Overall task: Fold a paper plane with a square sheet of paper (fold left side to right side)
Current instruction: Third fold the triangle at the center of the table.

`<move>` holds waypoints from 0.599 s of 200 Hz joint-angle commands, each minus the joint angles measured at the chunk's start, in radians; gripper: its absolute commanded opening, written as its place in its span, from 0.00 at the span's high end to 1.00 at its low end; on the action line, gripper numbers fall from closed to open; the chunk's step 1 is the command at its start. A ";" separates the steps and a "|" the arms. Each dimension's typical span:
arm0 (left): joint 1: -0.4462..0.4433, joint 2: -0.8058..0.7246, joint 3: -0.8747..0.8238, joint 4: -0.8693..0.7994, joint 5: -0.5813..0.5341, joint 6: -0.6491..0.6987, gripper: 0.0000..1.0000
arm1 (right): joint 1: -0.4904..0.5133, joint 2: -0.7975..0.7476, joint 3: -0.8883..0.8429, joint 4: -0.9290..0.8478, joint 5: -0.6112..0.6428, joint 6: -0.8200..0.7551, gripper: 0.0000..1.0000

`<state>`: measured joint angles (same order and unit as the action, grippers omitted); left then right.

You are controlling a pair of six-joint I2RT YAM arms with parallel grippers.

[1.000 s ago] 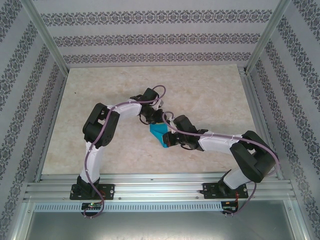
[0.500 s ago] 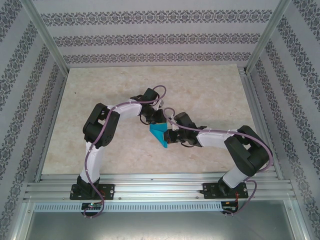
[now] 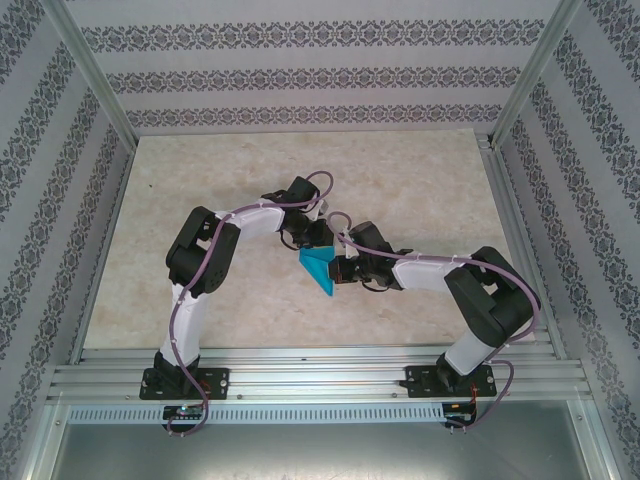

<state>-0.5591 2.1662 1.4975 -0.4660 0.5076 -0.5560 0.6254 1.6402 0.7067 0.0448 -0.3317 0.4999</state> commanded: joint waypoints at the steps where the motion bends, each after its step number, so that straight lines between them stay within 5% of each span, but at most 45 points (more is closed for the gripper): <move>1: -0.025 0.040 0.001 -0.039 -0.029 0.021 0.77 | -0.011 0.017 0.026 0.003 -0.006 0.001 1.00; 120: -0.031 0.042 0.003 -0.040 -0.027 0.021 0.77 | -0.021 0.048 0.046 -0.009 0.003 0.008 1.00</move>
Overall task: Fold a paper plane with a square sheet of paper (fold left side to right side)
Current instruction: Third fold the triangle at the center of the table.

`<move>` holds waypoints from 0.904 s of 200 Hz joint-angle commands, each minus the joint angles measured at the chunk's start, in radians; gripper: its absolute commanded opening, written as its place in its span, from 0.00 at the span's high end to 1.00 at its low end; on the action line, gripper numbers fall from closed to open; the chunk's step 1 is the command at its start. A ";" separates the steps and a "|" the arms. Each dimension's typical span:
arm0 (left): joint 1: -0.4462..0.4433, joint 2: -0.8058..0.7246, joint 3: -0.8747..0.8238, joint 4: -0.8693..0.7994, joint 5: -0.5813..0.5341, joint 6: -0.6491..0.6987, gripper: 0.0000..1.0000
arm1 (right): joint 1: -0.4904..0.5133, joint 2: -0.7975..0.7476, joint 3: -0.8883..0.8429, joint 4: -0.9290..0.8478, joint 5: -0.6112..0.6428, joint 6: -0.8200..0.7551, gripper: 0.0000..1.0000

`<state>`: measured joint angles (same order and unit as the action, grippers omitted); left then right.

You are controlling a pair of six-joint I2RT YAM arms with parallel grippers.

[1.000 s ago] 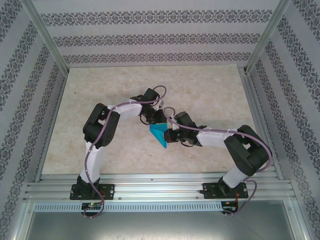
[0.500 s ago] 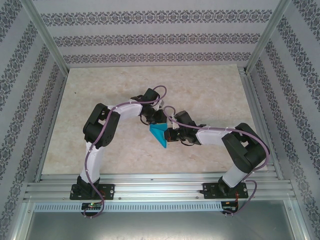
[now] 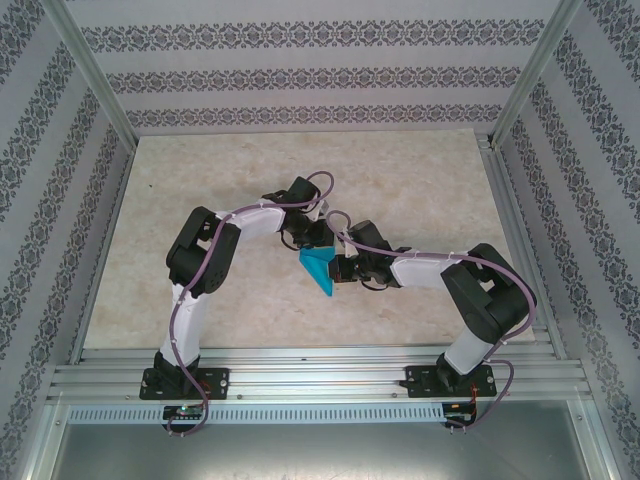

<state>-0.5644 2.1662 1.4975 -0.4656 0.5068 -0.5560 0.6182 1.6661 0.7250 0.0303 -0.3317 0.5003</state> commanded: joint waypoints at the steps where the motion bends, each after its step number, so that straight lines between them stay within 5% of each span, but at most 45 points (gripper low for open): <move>1: -0.026 0.042 0.004 -0.041 -0.027 0.021 0.77 | -0.014 0.023 0.028 0.005 0.002 0.007 1.00; 181: -0.029 0.042 -0.001 -0.035 -0.025 0.018 0.77 | -0.010 0.047 0.025 0.017 -0.012 0.033 0.99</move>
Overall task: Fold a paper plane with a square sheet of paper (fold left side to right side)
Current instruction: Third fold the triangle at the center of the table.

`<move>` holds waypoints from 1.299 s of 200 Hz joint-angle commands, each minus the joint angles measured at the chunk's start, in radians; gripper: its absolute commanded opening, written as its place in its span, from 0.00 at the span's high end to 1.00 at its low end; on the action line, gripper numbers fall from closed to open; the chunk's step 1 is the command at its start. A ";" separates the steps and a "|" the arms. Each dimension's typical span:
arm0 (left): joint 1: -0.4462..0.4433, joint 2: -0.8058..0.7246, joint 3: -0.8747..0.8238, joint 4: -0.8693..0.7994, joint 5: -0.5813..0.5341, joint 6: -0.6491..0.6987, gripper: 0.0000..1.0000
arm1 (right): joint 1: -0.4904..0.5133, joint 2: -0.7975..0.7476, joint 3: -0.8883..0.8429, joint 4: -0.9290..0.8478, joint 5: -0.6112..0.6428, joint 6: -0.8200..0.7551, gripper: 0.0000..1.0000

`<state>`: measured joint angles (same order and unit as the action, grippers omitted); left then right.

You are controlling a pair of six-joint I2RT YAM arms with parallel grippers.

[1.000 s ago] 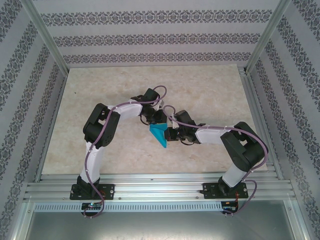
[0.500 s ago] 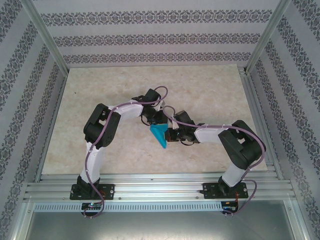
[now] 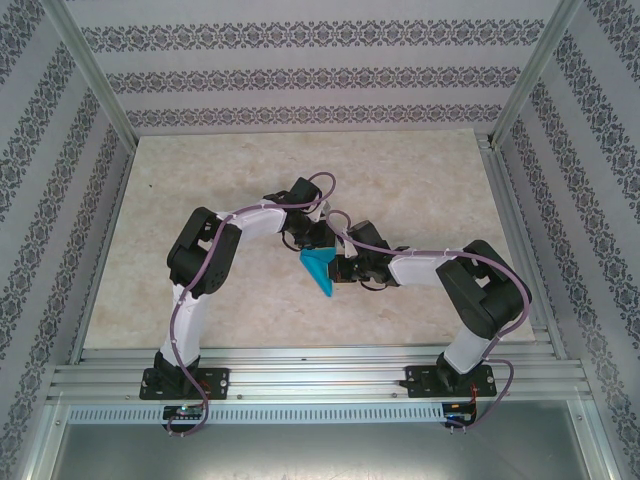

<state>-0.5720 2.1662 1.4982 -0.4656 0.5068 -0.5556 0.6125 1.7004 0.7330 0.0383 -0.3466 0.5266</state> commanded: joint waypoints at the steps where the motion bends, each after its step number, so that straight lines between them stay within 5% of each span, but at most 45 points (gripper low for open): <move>1: -0.022 0.042 -0.002 -0.036 -0.025 0.017 0.77 | -0.004 0.014 0.017 0.007 0.003 0.007 0.99; 84: -0.022 0.016 0.019 -0.048 -0.013 0.015 0.75 | 0.018 0.100 0.052 -0.100 0.037 0.006 0.98; 174: 0.105 -0.177 0.139 -0.232 -0.045 0.091 0.50 | 0.023 0.125 0.061 -0.159 0.051 -0.004 0.98; 227: 0.137 -0.369 -0.201 -0.021 0.056 0.004 0.70 | 0.029 0.128 0.075 -0.173 0.055 -0.012 0.97; 260: 0.103 -0.387 -0.323 0.132 0.127 -0.081 0.72 | 0.033 0.131 0.083 -0.177 0.056 -0.011 0.97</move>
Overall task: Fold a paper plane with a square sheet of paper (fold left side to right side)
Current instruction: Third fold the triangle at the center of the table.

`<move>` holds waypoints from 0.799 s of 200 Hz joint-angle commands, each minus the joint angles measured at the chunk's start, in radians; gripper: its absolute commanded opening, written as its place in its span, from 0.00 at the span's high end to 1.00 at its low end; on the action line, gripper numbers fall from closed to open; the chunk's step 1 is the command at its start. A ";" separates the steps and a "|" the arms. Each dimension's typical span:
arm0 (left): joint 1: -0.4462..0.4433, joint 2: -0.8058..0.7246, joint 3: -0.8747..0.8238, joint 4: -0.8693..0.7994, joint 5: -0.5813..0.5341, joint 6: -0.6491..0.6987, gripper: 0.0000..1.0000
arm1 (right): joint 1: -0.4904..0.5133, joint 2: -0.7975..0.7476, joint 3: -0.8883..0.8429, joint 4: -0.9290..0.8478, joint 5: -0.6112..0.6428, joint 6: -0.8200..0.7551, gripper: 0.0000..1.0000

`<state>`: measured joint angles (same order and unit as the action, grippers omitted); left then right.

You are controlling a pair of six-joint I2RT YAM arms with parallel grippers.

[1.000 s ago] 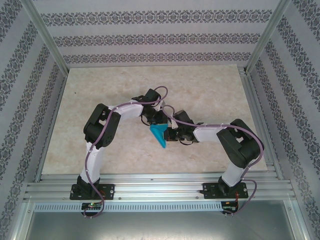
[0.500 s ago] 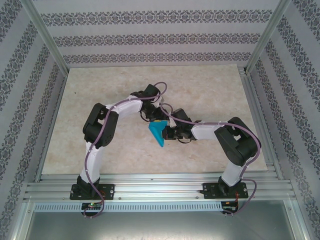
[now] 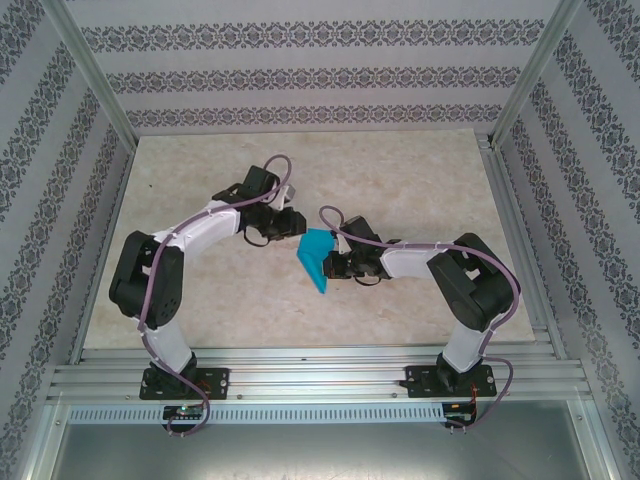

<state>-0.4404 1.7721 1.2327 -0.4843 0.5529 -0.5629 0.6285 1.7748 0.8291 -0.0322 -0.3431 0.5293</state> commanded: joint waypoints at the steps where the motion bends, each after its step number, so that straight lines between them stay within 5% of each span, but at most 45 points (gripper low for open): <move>1: -0.031 0.008 -0.058 0.153 0.081 -0.076 0.72 | 0.017 0.057 -0.013 -0.108 0.052 -0.014 0.97; 160: -0.114 0.174 -0.086 0.219 0.014 -0.142 0.76 | 0.023 0.072 0.000 -0.127 0.055 -0.024 0.96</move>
<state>-0.5453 1.9385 1.1564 -0.2764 0.5922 -0.7097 0.6350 1.7844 0.8459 -0.0456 -0.3393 0.5255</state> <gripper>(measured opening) 0.242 0.043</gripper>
